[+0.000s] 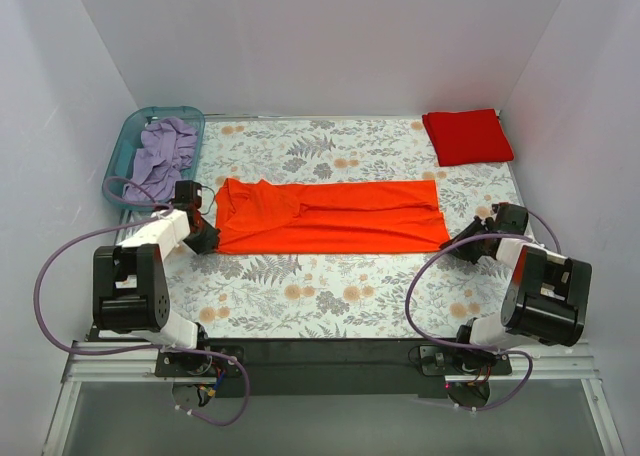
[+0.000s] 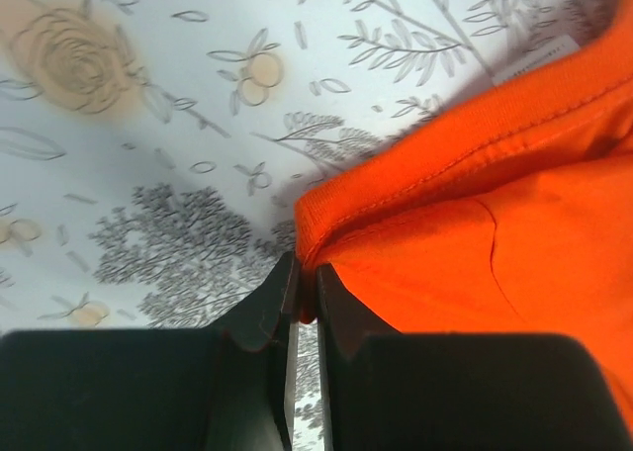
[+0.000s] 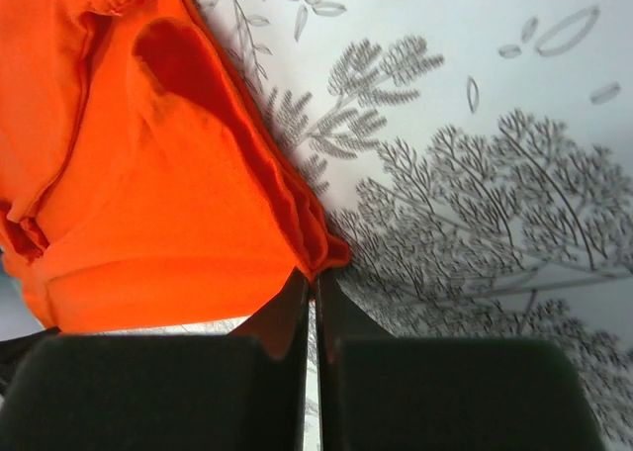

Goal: Fold and stack the t-shirts
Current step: Fold the tshirt

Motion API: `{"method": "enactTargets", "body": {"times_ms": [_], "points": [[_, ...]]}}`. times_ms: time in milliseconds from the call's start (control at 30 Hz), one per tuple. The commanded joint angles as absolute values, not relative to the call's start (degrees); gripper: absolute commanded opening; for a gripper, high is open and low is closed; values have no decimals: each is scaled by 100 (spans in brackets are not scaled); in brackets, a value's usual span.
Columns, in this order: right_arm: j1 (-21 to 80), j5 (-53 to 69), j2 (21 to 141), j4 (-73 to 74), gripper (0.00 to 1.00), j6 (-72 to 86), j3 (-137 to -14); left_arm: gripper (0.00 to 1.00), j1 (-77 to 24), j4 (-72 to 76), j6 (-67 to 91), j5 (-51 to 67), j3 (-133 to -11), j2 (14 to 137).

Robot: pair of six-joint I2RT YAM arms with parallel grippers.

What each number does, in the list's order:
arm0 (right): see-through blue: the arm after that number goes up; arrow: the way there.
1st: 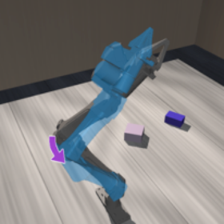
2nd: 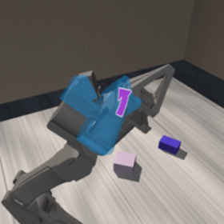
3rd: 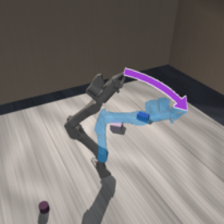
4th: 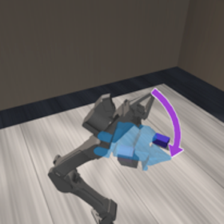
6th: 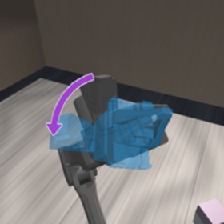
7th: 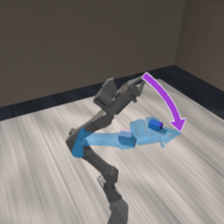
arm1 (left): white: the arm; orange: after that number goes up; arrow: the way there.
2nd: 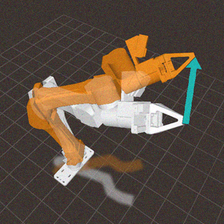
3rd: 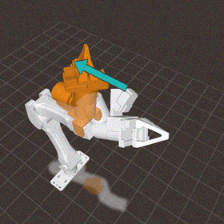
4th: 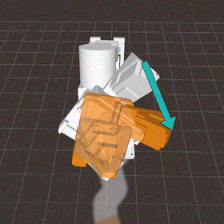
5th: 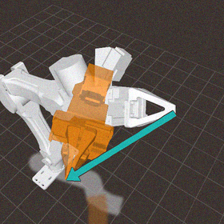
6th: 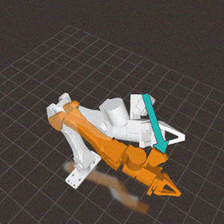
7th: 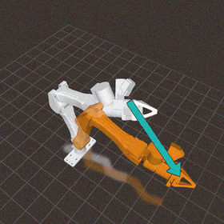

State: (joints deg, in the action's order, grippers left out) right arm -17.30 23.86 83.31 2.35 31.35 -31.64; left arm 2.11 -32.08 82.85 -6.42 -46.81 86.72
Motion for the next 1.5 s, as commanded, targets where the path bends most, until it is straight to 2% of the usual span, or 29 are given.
{"method": "enactTargets", "body": {"times_ms": [0,167,333,467,600,700,733,833,1200,1300,1467], "points": [[-1863,1584,8017,1326,1,2506,-3375,0,264,-4076,8104,-1519,-5009,8587],[-1890,1222,7787,1985,1,2215,-3542,1,264,-4412,7980,-1548,-5177,8552],[-1890,1072,7673,2153,1,2066,-3516,9,264,-4290,8068,-1030,-4712,8552],[-1890,1195,7743,2136,10,1995,-3428,15,255,-4149,8112,-739,-4518,8648],[-1890,1274,7647,2144,23,1978,-3436,20,255,-4192,8121,-642,-4526,8517],[-1890,1222,7436,2250,30,1960,-3594,40,264,-4297,8121,-650,-4596,8255],[-1890,1204,7383,2337,31,1925,-3725,51,255,-4333,8121,-668,-4631,8175],[-1881,1186,7172,2434,34,1890,-3937,62,264,-4508,8069,-808,-4816,7789],[-977,1071,7118,2110,35,1206,-4674,62,79,-4869,8007,-414,-5502,7031],[-661,1283,7540,2092,35,985,-4912,62,-447,-4615,8033,-185,-5458,7040],[517,941,8067,1934,35,686,-5194,62,-1395,-4229,8244,-185,-5388,7444]]}}
